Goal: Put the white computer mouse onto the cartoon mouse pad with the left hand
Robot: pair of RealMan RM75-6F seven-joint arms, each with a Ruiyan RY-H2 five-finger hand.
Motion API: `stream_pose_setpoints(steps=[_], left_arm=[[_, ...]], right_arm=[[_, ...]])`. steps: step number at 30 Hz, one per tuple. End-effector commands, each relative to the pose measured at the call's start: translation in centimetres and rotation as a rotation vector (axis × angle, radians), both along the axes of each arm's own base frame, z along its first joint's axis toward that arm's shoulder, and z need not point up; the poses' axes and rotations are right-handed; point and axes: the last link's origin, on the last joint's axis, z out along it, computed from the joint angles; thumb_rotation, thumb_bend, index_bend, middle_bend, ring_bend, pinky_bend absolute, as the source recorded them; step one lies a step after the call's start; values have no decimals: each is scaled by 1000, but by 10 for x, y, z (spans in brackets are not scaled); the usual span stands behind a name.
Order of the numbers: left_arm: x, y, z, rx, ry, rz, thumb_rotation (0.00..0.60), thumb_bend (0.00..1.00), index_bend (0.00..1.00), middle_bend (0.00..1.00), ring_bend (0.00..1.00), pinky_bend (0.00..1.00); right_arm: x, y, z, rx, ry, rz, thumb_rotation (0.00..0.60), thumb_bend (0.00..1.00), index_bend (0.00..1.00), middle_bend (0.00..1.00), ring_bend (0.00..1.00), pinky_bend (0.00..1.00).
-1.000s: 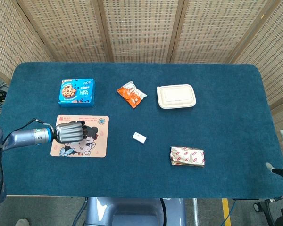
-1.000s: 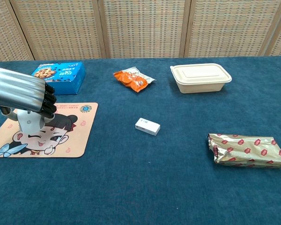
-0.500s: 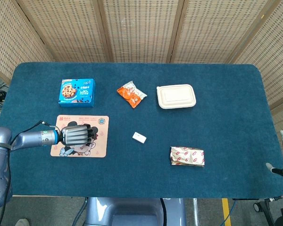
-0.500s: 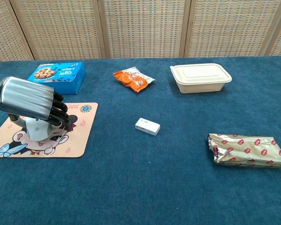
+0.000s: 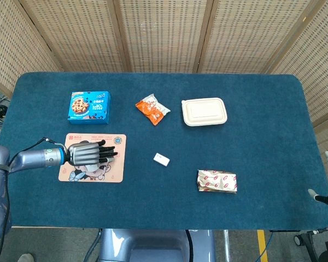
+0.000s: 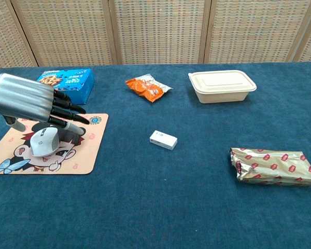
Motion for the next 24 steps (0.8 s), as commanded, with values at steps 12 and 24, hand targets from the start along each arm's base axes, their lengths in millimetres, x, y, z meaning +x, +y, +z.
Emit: stream_pose_setpoints(steps=[12, 24], left_arm=[[-57, -19, 121, 414, -828, 562, 600, 0, 0, 0, 0, 84], [-81, -164, 116, 685, -997, 1142, 600, 0, 0, 0, 0, 0]], right_arm=[[11, 6, -3, 27, -32, 47, 600, 0, 0, 0, 0, 0], [26, 14, -5, 70, -79, 131, 600, 0, 0, 0, 0, 0]])
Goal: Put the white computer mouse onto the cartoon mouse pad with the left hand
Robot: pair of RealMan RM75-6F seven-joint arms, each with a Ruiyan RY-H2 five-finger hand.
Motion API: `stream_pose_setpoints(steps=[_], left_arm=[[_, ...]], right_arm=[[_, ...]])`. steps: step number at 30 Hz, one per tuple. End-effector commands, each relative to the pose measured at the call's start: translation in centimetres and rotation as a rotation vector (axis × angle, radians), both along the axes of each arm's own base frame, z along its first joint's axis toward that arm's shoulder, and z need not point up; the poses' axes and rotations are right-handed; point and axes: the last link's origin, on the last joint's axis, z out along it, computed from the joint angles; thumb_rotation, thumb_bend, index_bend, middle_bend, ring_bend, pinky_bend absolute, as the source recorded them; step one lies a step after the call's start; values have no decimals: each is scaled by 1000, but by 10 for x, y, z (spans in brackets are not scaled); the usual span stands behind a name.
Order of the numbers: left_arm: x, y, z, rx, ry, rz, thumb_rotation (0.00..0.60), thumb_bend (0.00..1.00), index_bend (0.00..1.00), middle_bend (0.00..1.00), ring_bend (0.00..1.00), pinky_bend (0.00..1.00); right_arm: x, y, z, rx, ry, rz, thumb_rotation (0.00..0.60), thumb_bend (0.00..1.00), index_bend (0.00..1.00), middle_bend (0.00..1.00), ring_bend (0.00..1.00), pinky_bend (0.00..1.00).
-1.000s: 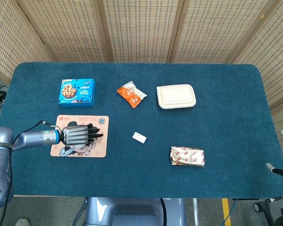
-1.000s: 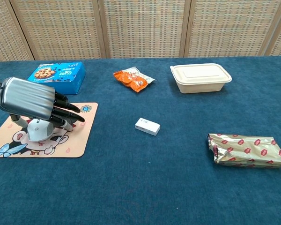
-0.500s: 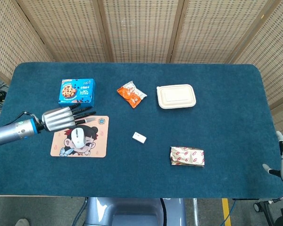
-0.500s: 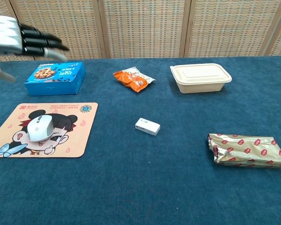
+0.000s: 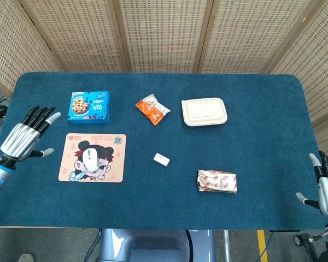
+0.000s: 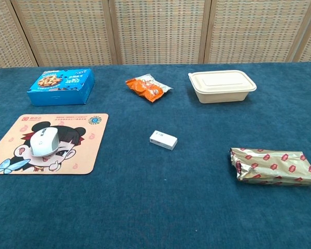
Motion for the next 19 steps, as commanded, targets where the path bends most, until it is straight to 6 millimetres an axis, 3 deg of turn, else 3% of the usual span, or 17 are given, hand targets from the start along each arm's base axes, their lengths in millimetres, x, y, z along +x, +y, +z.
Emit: stream_pose_setpoints(steps=[1, 6, 10, 19], left_arm=[[-11, -85, 24, 70, -51, 399, 600, 0, 0, 0, 0, 0], [2, -120, 18, 78, -73, 419, 600, 0, 0, 0, 0, 0], [11, -134, 16, 101, -65, 369, 600, 0, 0, 0, 0, 0], [19, -142, 4, 100, -24, 300, 600, 0, 0, 0, 0, 0]], right_arm=[[2, 2, 0, 4, -10, 13, 600, 0, 0, 0, 0, 0], [4, 4, 3, 10, -35, 29, 600, 0, 0, 0, 0, 0], [3, 7, 8, 3, -53, 34, 600, 0, 0, 0, 0, 0], [6, 12, 19, -18, -73, 59, 600, 0, 0, 0, 0, 0]])
